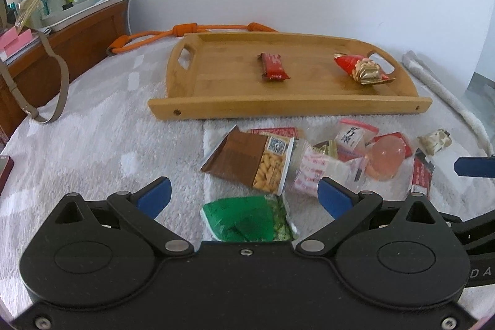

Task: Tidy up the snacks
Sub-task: 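Withdraw both open tools from the tray back toward the remaining snacks, then grasp the green nut bag with the left tool while the right tool grasps the long red stick snack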

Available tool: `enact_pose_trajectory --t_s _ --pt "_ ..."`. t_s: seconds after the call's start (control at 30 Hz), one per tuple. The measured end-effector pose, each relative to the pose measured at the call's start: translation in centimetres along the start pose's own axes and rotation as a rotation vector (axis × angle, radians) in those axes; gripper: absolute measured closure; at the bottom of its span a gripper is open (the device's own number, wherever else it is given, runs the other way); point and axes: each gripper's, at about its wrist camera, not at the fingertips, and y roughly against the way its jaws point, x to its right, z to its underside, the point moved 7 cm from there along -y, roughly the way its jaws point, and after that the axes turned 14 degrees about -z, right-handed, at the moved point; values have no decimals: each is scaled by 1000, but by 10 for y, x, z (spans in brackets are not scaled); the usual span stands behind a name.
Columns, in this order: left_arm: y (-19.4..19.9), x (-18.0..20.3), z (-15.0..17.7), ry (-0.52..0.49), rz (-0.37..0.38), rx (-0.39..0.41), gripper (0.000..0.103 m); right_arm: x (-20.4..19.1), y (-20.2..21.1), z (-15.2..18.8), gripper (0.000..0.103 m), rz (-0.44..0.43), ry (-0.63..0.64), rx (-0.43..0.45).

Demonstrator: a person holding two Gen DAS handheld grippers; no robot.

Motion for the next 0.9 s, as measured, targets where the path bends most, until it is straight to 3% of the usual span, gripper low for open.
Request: enact_pose_trajectory --t_s 0.53,0.9 --pt "5 -9 22 36 32 19 2 -17 4 21 0 -6 -15 31" --pt "-2 0 28 44 46 -1 3 -33 2 28 0 66 25 107"
